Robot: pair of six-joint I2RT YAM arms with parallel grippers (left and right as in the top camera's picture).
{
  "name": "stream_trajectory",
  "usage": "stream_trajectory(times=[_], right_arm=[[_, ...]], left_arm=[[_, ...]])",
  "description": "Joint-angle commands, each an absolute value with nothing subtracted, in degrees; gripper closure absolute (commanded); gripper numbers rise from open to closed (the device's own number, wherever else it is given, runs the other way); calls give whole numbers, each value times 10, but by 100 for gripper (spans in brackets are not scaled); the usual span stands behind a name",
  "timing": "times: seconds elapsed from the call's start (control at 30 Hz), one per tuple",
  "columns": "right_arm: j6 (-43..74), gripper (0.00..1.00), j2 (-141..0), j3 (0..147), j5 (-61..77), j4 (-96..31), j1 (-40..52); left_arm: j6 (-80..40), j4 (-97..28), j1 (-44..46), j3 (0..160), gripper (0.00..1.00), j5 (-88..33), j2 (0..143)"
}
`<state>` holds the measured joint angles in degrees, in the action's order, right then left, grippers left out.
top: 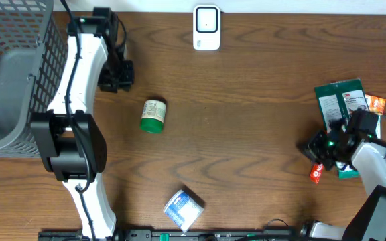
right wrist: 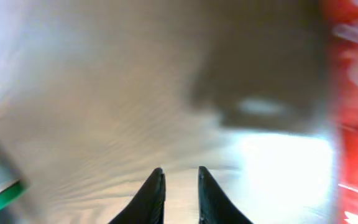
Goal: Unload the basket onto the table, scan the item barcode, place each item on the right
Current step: 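Move the left gripper down toward the green-lidded jar, then grasp the green-lidded jar with the left gripper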
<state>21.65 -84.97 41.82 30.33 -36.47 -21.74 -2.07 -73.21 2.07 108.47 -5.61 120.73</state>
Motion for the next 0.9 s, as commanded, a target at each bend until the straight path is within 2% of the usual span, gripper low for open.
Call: stream_trajectory(times=[0.0, 0.3, 0.43, 0.87], right_arm=[[201, 80, -852, 426, 378, -371, -194], [190, 77, -852, 425, 375, -366, -165], [190, 76, -852, 425, 375, -356, -165], [190, 73, -852, 425, 363, -356, -165]], left_arm=[[-36, -711, 26, 1038, 67, -55, 1210], [-37, -650, 46, 957, 68, -77, 1210], [-37, -648, 60, 957, 73, -125, 1210], [-35, -682, 116, 957, 74, -135, 1210]])
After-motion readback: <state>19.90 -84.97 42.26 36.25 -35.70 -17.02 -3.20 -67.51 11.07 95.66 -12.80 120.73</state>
